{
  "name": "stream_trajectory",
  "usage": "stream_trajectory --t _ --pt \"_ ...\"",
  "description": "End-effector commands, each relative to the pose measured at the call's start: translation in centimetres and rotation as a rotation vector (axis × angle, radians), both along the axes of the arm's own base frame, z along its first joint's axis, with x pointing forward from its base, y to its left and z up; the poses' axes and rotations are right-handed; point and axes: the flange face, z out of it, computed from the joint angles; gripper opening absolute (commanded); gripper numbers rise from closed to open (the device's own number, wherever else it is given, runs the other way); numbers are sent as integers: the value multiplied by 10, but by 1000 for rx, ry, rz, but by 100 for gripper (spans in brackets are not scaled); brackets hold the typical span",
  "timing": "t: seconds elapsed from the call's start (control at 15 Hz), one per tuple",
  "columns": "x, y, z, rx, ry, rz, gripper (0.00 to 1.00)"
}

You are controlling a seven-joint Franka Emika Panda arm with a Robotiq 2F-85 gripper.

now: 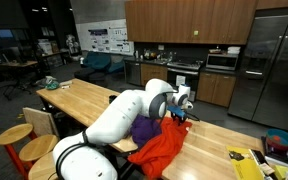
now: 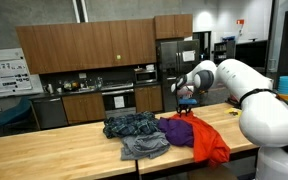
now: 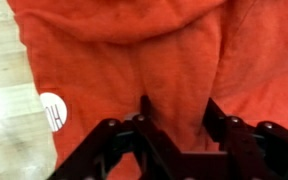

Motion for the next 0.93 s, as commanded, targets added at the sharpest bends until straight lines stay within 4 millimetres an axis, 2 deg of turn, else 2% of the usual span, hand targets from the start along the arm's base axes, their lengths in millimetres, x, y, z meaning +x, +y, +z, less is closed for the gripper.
stream_trajectory --t 0.0,0.2,0.6,0.87 --pt "3 -5 3 16 -31 16 23" --pt "5 -9 10 36 -53 15 1" --pt "10 -13 26 50 -109 18 2" --pt "16 -10 48 30 -160 28 2"
